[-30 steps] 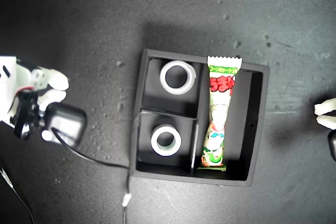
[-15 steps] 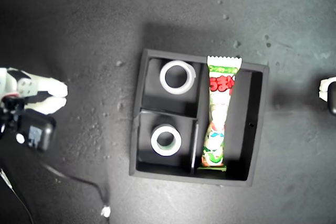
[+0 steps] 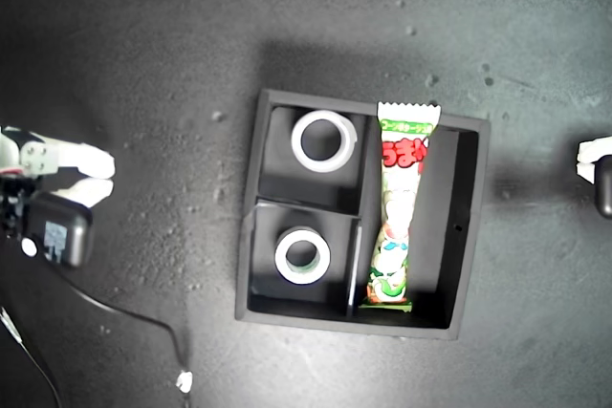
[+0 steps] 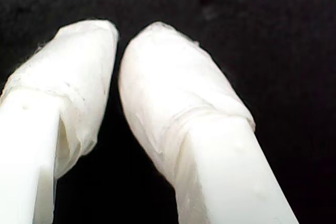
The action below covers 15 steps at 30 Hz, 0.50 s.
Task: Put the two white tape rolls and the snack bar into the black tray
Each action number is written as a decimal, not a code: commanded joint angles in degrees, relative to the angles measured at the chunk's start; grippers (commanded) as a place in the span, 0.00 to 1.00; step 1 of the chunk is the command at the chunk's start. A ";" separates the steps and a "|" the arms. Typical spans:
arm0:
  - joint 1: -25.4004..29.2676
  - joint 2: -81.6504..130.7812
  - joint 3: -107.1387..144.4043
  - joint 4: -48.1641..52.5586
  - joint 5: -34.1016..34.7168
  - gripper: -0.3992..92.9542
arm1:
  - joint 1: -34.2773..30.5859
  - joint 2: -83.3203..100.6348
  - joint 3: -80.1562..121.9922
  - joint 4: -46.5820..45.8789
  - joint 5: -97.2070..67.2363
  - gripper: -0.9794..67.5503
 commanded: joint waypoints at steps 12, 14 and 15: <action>2.72 2.81 3.34 5.45 9.32 0.01 | -8.79 0.00 0.62 13.71 13.80 0.01; 2.72 2.81 3.34 5.45 9.32 0.01 | -8.88 0.00 0.62 13.71 13.80 0.01; 2.72 2.81 3.34 5.45 9.32 0.01 | -8.88 0.00 0.62 13.71 13.80 0.01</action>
